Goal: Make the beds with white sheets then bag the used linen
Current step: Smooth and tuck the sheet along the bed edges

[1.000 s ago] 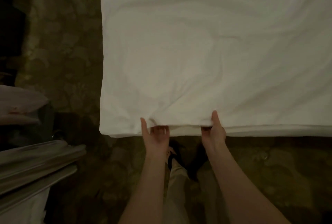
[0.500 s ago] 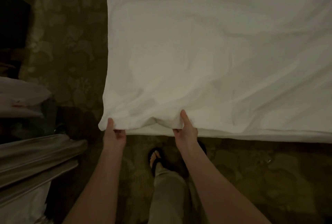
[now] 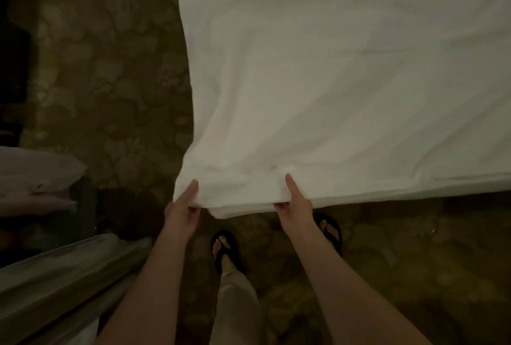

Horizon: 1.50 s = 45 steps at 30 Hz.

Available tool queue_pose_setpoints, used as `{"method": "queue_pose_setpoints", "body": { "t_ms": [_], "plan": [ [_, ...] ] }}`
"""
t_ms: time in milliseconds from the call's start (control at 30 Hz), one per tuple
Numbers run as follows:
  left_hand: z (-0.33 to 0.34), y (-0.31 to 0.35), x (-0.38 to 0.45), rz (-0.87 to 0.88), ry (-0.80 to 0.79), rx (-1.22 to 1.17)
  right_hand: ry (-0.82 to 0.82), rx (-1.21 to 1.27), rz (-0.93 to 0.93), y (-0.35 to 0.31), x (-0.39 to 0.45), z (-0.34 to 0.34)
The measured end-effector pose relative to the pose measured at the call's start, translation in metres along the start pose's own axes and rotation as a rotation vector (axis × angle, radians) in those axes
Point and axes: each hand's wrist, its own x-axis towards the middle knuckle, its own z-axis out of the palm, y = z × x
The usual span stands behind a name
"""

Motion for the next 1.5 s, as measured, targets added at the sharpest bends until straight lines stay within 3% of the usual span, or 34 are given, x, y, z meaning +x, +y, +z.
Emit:
{"method": "queue_pose_setpoints", "body": {
  "t_ms": [200,367,533,633,767,933,1033,1100,1233,1500],
  "plan": [
    [-0.050,0.001,-0.001,-0.112,-0.034,0.285,0.175,0.097,-0.139,0.051,-0.017,0.002],
    [-0.030,0.037,0.030,-0.243,-0.177,0.506,0.079,0.120,-0.074,0.081,-0.017,0.041],
    [0.008,0.064,0.050,-0.114,-0.268,0.493,0.111,0.100,-0.076,0.114,-0.012,0.052],
    [-0.001,0.059,0.057,-0.029,-0.129,0.667,0.128,0.000,-0.050,0.118,-0.007,0.033],
    [-0.001,0.055,0.061,0.012,0.028,0.728,0.070,-0.314,0.126,0.113,-0.009,0.027],
    [0.014,0.078,0.039,0.031,0.034,0.734,-0.064,-1.290,0.211,0.093,-0.024,0.039],
    [0.034,0.105,0.019,0.090,-0.027,0.803,-0.161,-1.705,-0.054,0.059,-0.034,0.074],
    [0.056,0.133,0.004,0.141,-0.100,0.844,-0.129,-1.745,-0.231,0.032,-0.048,0.104],
    [0.103,0.198,-0.043,0.448,-0.258,1.186,-0.098,-1.921,-0.550,-0.024,-0.107,0.173],
    [0.145,0.324,-0.163,0.848,-0.304,1.677,-0.118,-2.136,-1.022,-0.067,-0.260,0.274]
  ]
}}
